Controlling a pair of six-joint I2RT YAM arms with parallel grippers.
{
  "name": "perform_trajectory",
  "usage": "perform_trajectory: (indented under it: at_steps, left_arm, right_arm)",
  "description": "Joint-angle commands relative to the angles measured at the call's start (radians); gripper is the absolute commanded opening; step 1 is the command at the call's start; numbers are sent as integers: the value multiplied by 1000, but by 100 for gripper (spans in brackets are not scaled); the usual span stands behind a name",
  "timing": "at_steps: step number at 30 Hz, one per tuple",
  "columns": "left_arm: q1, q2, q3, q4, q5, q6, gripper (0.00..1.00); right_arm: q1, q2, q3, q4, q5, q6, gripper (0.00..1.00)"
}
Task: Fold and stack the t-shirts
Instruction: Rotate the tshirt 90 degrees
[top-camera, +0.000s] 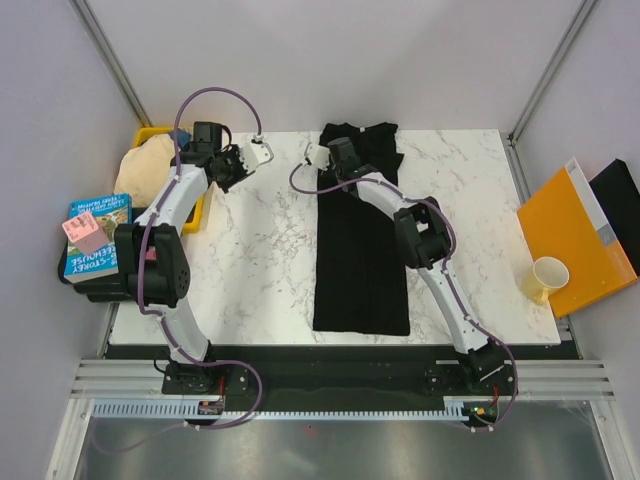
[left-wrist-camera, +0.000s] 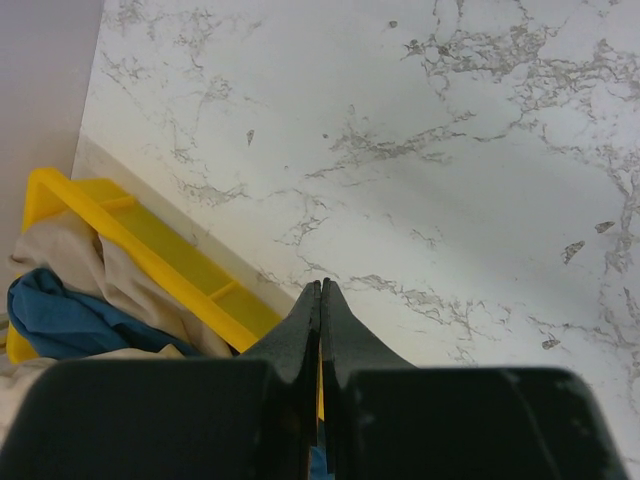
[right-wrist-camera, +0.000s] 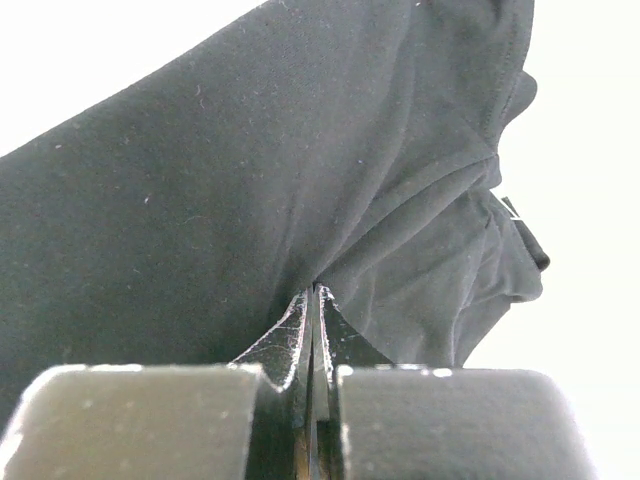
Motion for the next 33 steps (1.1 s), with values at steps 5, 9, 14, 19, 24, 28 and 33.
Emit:
perform_trajectory:
  at_steps: [5, 9, 14, 19, 24, 28, 33]
  left_arm:
    - [0, -17, -46, 45, 3, -24, 2]
    - [-5, -20, -49, 47, 8, -36, 2]
    - [-16, -20, -49, 48, 9, -44, 2]
    - [-29, -25, -52, 48, 6, -47, 2]
    - [-34, -31, -48, 54, 5, -52, 2]
    - [-39, -34, -57, 65, 21, -50, 2]
    - [-62, -60, -69, 68, 60, 2, 26]
  right_arm:
    - [2, 88, 44, 109, 89, -15, 0]
    - [-24, 99, 56, 146, 143, -15, 0]
    - [-44, 108, 56, 256, 218, -18, 0]
    - [-55, 74, 52, 297, 265, 24, 0]
    - [-54, -71, -62, 393, 259, 54, 0]
    - [-54, -159, -88, 400, 284, 97, 7]
    - [-52, -365, -212, 316, 224, 132, 46]
